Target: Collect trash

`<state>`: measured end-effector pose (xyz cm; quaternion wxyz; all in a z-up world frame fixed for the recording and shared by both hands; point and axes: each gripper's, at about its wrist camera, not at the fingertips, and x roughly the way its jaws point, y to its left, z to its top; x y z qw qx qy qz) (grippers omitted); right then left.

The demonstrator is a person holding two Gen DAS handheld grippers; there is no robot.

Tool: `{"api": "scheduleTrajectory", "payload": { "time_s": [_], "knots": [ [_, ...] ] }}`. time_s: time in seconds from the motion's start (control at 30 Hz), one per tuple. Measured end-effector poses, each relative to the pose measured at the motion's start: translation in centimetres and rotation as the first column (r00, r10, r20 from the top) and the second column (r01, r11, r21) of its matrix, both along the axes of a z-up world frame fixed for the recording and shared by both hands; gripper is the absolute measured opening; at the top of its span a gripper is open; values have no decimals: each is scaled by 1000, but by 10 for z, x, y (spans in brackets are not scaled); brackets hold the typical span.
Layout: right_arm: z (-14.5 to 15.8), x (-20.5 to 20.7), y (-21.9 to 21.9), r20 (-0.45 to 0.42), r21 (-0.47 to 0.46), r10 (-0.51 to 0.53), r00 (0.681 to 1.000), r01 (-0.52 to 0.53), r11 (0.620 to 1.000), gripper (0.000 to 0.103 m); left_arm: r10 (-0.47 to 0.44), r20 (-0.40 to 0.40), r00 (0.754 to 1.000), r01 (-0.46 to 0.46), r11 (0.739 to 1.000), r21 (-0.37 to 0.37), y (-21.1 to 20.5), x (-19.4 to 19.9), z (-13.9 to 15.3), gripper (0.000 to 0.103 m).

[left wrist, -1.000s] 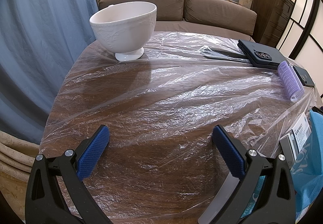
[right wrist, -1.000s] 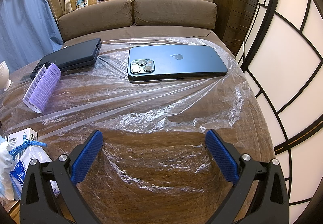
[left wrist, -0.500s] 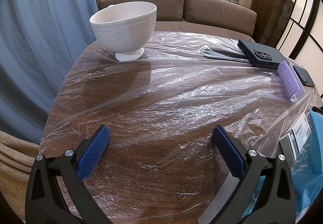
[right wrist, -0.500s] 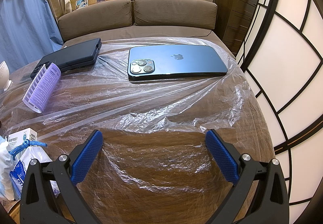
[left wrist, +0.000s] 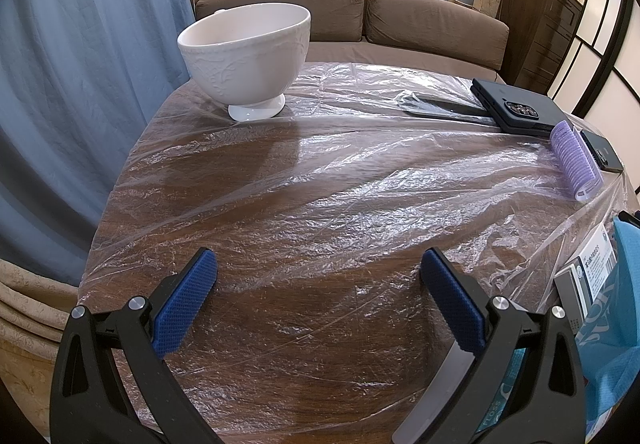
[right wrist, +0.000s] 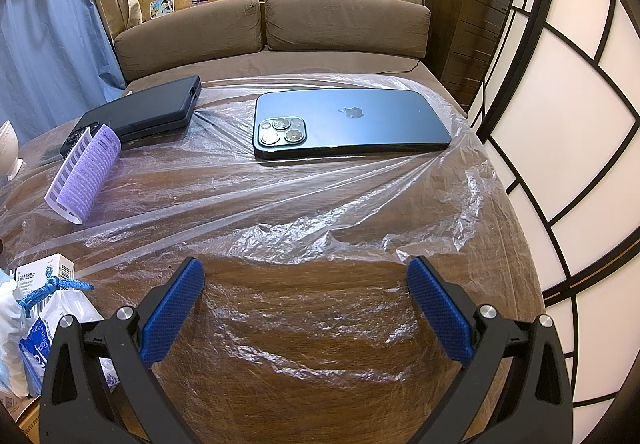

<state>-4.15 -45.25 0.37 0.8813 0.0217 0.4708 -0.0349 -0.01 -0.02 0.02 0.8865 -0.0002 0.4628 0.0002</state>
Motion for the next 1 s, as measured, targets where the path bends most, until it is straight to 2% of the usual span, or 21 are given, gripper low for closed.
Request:
{"api": "scheduleTrajectory", "payload": {
  "time_s": [1.0],
  "knots": [
    [1,0,0,0,0,0,1000,0,1000,99,-4,0,1000,4,1000,1,-1,-1,1,102]
  ]
}}
